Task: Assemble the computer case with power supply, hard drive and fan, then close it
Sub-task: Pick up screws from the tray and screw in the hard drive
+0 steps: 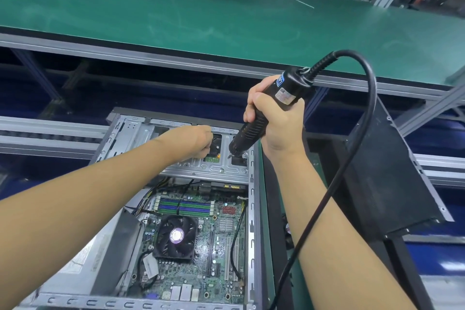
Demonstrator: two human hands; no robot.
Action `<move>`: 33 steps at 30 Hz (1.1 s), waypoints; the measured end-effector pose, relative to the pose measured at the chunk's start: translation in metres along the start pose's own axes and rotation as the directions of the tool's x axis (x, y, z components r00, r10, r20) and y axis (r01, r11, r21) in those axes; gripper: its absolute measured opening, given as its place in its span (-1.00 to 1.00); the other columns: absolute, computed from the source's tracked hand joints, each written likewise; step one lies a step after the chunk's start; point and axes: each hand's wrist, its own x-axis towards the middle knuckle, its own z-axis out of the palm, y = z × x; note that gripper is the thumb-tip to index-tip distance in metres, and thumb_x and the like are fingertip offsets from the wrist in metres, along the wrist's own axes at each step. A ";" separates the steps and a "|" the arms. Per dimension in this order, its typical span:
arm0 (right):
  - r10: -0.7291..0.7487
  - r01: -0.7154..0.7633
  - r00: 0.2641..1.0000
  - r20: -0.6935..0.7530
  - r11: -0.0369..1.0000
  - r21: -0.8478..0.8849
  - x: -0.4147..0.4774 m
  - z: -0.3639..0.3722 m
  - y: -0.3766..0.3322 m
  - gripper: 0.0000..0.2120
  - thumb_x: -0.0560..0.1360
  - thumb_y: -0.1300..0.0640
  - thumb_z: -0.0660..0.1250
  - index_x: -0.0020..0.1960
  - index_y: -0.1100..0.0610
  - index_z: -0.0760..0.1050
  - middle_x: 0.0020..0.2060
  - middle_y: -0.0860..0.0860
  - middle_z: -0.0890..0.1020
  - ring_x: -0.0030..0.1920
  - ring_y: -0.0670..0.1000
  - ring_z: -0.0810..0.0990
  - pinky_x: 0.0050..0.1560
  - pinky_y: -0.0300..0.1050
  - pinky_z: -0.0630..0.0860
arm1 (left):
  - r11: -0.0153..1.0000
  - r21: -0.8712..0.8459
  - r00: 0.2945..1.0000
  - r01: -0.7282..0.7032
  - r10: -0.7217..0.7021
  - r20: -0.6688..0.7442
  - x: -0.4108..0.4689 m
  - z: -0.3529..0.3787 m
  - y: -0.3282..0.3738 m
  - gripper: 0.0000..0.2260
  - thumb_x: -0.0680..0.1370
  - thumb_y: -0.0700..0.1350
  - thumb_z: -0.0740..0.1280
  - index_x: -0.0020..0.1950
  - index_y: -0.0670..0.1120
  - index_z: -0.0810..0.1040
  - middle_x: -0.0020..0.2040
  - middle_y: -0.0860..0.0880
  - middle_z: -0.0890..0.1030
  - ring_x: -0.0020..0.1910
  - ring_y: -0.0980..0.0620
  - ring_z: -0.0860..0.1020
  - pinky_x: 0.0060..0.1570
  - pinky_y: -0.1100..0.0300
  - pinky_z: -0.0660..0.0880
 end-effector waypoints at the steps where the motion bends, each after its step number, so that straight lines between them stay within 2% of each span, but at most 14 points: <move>1: 0.000 0.000 1.000 -0.002 1.000 -0.001 0.000 0.000 0.000 -0.76 0.41 0.29 0.34 -0.24 -0.06 0.59 -0.40 0.01 0.56 -0.44 0.08 0.47 -0.23 -0.01 0.46 | 0.998 0.064 1.000 -0.022 0.021 0.016 -0.001 0.001 0.000 -0.92 0.59 -0.21 0.17 0.00 -0.09 0.44 -0.10 -0.04 0.37 -0.30 0.01 0.35 -0.30 0.17 0.39; 3: 0.002 -0.002 1.000 -0.003 1.000 0.001 -0.002 0.000 -0.001 -0.77 0.41 0.28 0.34 -0.24 -0.05 0.59 -0.39 0.01 0.56 -0.44 0.08 0.47 -0.23 -0.03 0.47 | 0.962 0.247 0.991 -0.120 0.101 0.086 -0.006 0.000 0.000 -0.83 0.58 -0.26 0.24 0.15 -0.09 0.44 -0.11 0.01 0.35 -0.25 0.08 0.31 -0.40 0.21 0.23; 4: 0.003 -0.003 1.000 -0.004 1.000 0.004 -0.002 0.000 -0.001 -0.77 0.41 0.28 0.35 -0.24 -0.05 0.59 -0.39 0.02 0.56 -0.44 0.08 0.47 -0.24 -0.04 0.47 | 0.900 0.392 0.981 -0.191 0.159 0.115 -0.010 0.001 0.002 -0.74 0.57 -0.27 0.27 0.23 -0.05 0.43 -0.08 0.01 0.38 -0.18 0.06 0.33 -0.40 0.19 0.17; 6: 0.005 -0.005 1.000 -0.003 1.000 0.008 -0.003 0.000 -0.002 -0.77 0.41 0.28 0.35 -0.24 -0.05 0.59 -0.38 0.02 0.56 -0.44 0.07 0.47 -0.24 -0.04 0.48 | 0.747 0.606 0.962 -0.273 0.227 0.153 -0.013 0.009 0.006 -0.65 0.58 -0.23 0.27 0.35 0.00 0.40 -0.02 -0.06 0.42 -0.04 -0.04 0.39 -0.28 0.15 0.19; 8: 0.006 -0.006 1.000 -0.002 1.000 0.004 -0.004 -0.001 -0.003 -0.77 0.41 0.28 0.35 -0.24 -0.05 0.59 -0.38 0.02 0.56 -0.43 0.07 0.48 -0.24 -0.03 0.48 | 0.805 0.545 0.971 -0.234 0.222 0.090 -0.009 0.011 0.010 -0.69 0.64 -0.17 0.19 0.39 -0.02 0.40 0.01 -0.07 0.45 -0.03 -0.05 0.39 -0.20 0.10 0.18; 10: 0.012 -0.012 1.000 -0.005 1.000 0.001 -0.005 -0.003 -0.003 -0.78 0.41 0.27 0.36 -0.23 -0.05 0.59 -0.38 0.02 0.57 -0.43 0.07 0.48 -0.24 -0.02 0.49 | 0.984 0.133 0.990 -0.120 0.129 -0.058 -0.003 0.010 0.007 -0.80 0.67 -0.12 0.12 0.21 -0.06 0.49 -0.02 -0.04 0.48 -0.10 -0.01 0.39 -0.26 0.13 0.22; 12: 0.016 -0.016 1.000 -0.011 1.000 0.004 -0.007 -0.004 -0.004 -0.79 0.40 0.26 0.36 -0.23 -0.05 0.59 -0.37 0.02 0.57 -0.44 0.06 0.49 -0.25 -0.02 0.49 | 0.964 -0.228 0.985 -0.139 0.111 -0.129 -0.003 0.010 -0.005 -0.84 0.66 -0.07 0.16 -0.02 -0.05 0.49 -0.11 0.03 0.49 -0.16 0.01 0.44 -0.22 0.14 0.35; 13: 0.017 -0.017 1.000 -0.013 1.000 0.003 -0.007 -0.004 -0.004 -0.80 0.40 0.26 0.36 -0.23 -0.05 0.59 -0.38 0.01 0.56 -0.43 0.06 0.49 -0.25 -0.02 0.49 | 0.947 -0.259 0.973 -0.189 0.146 -0.177 -0.005 0.012 -0.012 -0.88 0.65 -0.07 0.20 -0.04 -0.03 0.49 -0.10 0.06 0.49 -0.15 0.03 0.46 -0.15 0.14 0.40; 16: 0.019 -0.019 1.000 -0.017 1.000 -0.012 -0.008 -0.004 -0.003 -0.81 0.41 0.25 0.36 -0.22 -0.05 0.59 -0.38 0.02 0.56 -0.43 0.07 0.49 -0.23 -0.01 0.50 | 0.921 -0.345 0.975 -0.184 0.126 -0.185 -0.010 0.011 -0.021 -0.90 0.61 -0.09 0.30 0.09 0.00 0.59 0.00 0.08 0.53 -0.03 0.06 0.50 0.03 0.18 0.43; 19: 0.025 -0.026 1.000 -0.017 1.000 -0.010 -0.009 -0.003 -0.003 -0.82 0.41 0.24 0.36 -0.22 -0.04 0.59 -0.39 0.01 0.56 -0.43 0.06 0.49 -0.23 -0.01 0.50 | 0.920 -0.349 0.977 -0.175 0.120 -0.175 -0.011 0.009 -0.021 -0.85 0.61 -0.07 0.32 0.13 0.02 0.66 0.07 0.08 0.59 0.07 0.06 0.54 0.14 0.14 0.47; 22: 0.028 -0.028 1.000 -0.015 1.000 -0.014 -0.009 -0.002 -0.003 -0.83 0.41 0.23 0.37 -0.21 -0.03 0.59 -0.39 0.01 0.57 -0.43 0.06 0.50 -0.23 -0.03 0.51 | 0.939 -0.305 0.980 -0.157 0.109 -0.168 -0.008 0.006 -0.017 -0.83 0.62 -0.08 0.31 0.13 0.01 0.67 0.11 0.07 0.61 0.09 0.04 0.57 0.15 0.08 0.50; 26: 0.026 -0.026 1.000 -0.012 1.000 -0.018 -0.010 -0.004 -0.004 -0.81 0.41 0.24 0.36 -0.21 -0.04 0.59 -0.38 0.01 0.56 -0.43 0.06 0.49 -0.23 -0.02 0.50 | 0.957 -0.254 0.986 -0.141 0.114 -0.118 -0.002 0.001 -0.014 -0.85 0.63 -0.08 0.28 0.08 -0.01 0.65 0.07 0.04 0.60 0.02 0.00 0.58 0.06 0.06 0.53; 30: 0.014 -0.015 1.000 -0.017 0.999 -0.032 -0.010 -0.006 -0.005 -0.80 0.41 0.25 0.35 -0.22 -0.04 0.59 -0.39 0.02 0.56 -0.43 0.07 0.49 -0.22 0.01 0.49 | 0.987 -0.111 0.992 -0.116 0.109 -0.070 0.002 -0.001 -0.009 -0.84 0.64 -0.08 0.19 0.03 -0.05 0.56 0.01 0.03 0.53 -0.13 -0.01 0.54 -0.09 0.11 0.51; 33: 0.021 -0.022 0.999 -0.025 0.999 -0.028 -0.010 -0.007 -0.005 -0.82 0.41 0.24 0.36 -0.22 -0.04 0.59 -0.39 0.02 0.56 -0.43 0.07 0.49 -0.22 0.01 0.49 | 0.994 0.045 0.993 -0.101 0.104 -0.063 0.002 0.004 -0.003 -0.82 0.66 -0.08 0.10 0.09 -0.07 0.48 0.02 -0.01 0.52 -0.20 -0.02 0.51 -0.16 0.14 0.47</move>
